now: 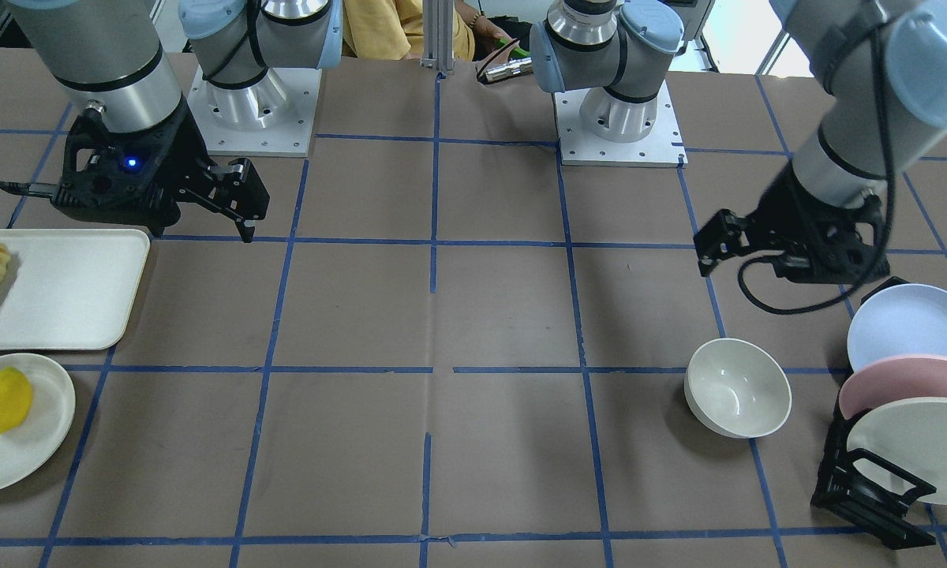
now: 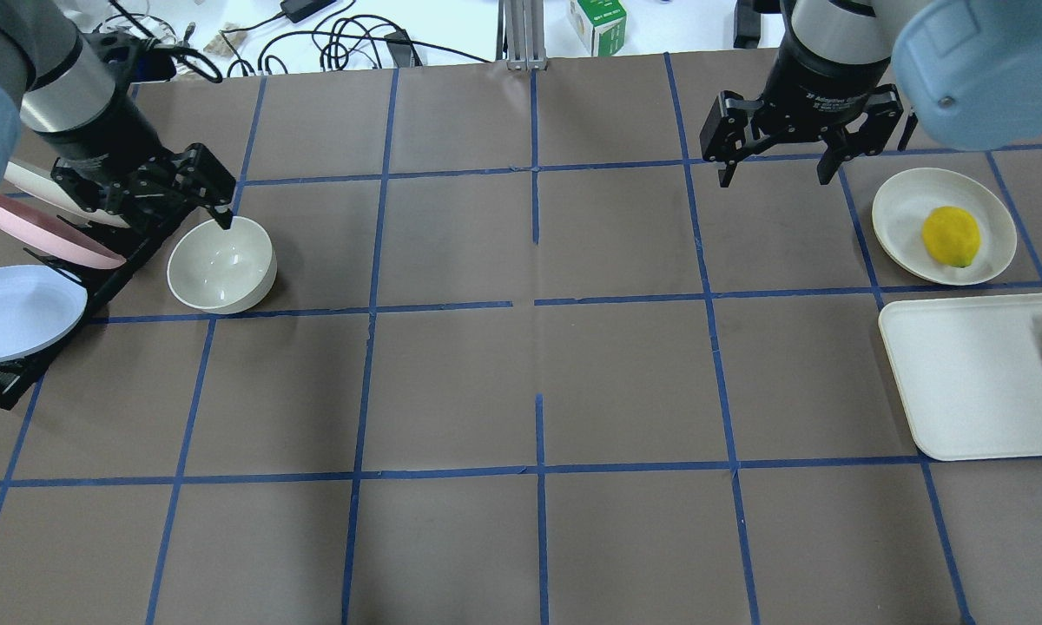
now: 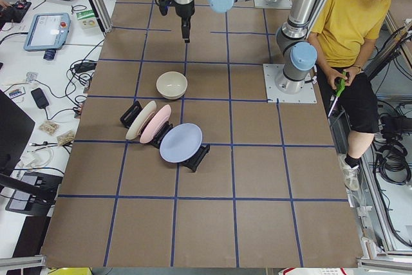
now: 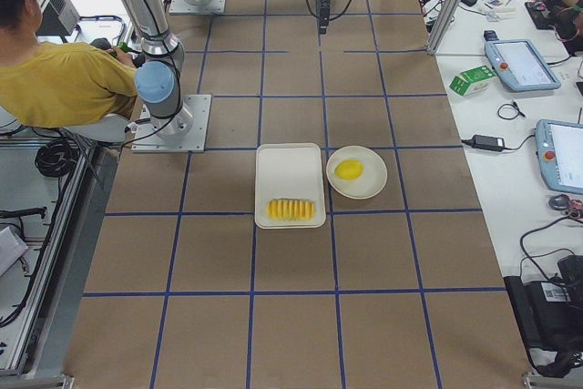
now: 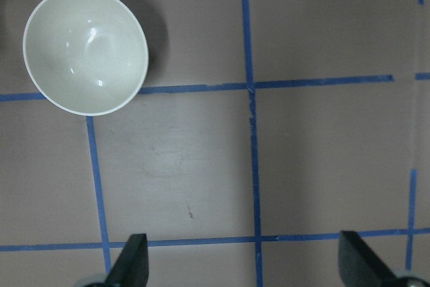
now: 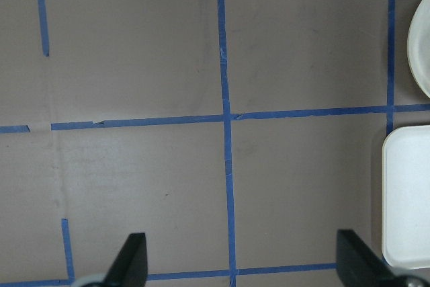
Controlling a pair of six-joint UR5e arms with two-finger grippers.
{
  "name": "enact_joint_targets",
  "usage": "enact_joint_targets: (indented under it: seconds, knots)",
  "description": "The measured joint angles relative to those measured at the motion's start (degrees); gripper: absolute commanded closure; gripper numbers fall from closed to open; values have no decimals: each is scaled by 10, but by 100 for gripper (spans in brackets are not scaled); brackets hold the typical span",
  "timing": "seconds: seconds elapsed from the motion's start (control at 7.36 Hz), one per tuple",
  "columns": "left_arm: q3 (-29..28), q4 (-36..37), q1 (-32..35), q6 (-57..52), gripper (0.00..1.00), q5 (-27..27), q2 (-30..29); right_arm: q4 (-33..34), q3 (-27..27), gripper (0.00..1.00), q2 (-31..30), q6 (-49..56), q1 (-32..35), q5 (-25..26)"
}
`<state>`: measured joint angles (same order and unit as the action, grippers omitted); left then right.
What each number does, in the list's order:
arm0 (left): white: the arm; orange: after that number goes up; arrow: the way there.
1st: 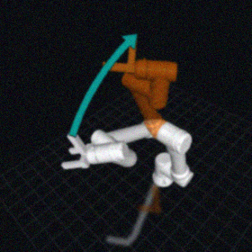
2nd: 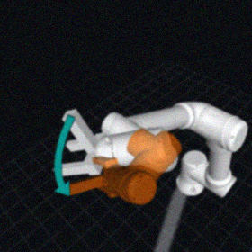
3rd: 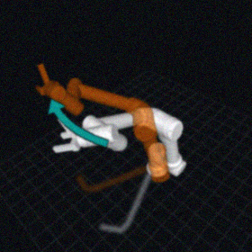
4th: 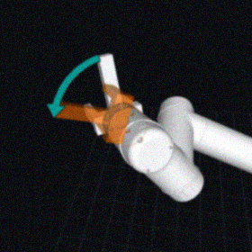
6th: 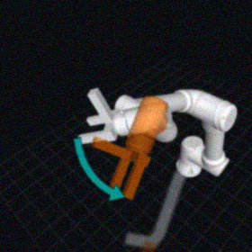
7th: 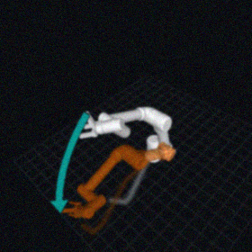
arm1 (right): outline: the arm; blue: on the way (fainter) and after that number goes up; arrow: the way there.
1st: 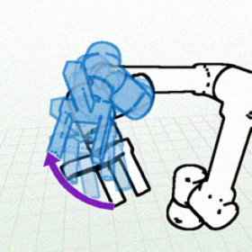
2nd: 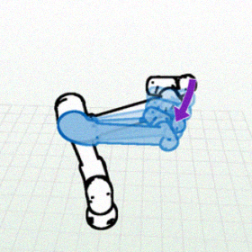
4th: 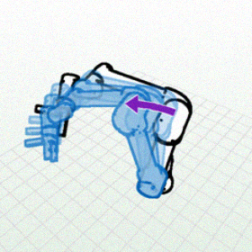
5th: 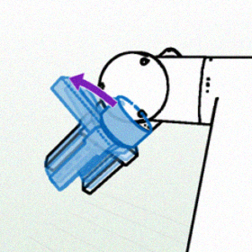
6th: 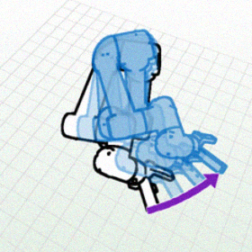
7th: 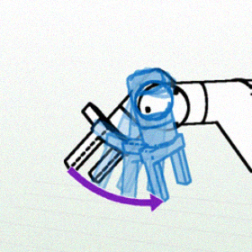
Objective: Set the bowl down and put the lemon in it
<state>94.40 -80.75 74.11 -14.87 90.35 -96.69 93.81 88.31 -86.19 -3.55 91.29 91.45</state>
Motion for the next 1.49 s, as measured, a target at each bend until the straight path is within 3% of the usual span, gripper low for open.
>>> enact_joint_targets:
  seconds: [0.27,0.54,0.95,1.09,1.49]
  knots:
    - [37,104,-67,-47,0,1,-63,4,-1,0,4,3,-3,1]
    - [59,191,-83,-65,0,2,-112,5,0,0,25,5,-15,6]
    - [66,265,-92,-87,3,-3,-163,29,-1,0,88,45,-105,9]
    - [64,283,-93,-101,14,-4,-177,73,-1,0,106,103,-130,10]
    - [60,288,-94,-115,79,-5,-193,130,-2,0,156,224,-191,9]
